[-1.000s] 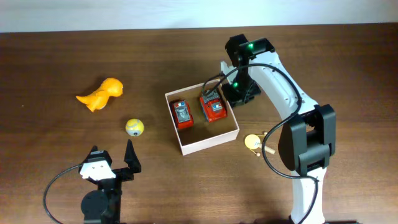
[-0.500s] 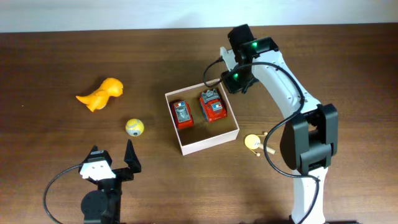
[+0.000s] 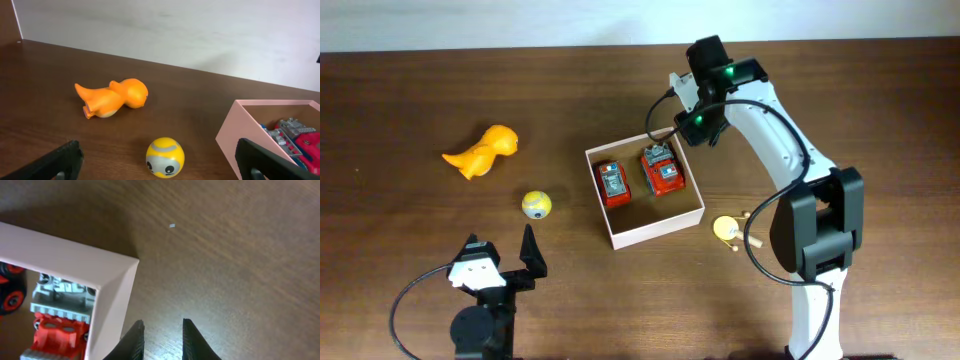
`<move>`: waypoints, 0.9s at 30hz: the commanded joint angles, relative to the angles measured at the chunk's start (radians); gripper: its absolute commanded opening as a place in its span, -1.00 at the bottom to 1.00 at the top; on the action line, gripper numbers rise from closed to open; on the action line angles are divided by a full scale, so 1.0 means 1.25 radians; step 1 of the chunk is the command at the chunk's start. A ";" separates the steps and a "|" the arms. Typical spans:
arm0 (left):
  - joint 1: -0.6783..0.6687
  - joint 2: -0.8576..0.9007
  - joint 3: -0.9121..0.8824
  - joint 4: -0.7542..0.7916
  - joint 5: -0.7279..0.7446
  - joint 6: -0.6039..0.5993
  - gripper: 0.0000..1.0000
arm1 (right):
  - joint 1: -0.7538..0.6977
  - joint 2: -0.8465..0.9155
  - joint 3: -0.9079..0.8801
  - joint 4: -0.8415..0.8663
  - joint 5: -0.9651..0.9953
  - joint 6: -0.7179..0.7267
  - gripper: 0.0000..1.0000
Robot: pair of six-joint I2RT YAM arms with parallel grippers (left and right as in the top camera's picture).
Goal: Pack container
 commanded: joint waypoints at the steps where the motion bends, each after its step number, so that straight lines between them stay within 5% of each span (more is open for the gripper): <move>1: 0.004 -0.007 -0.004 0.002 0.003 0.013 0.98 | -0.001 0.001 0.060 -0.006 -0.014 -0.025 -0.57; 27: 0.004 -0.007 -0.004 0.002 0.003 0.013 0.98 | 0.037 0.002 0.069 -0.042 -0.098 -0.069 -0.56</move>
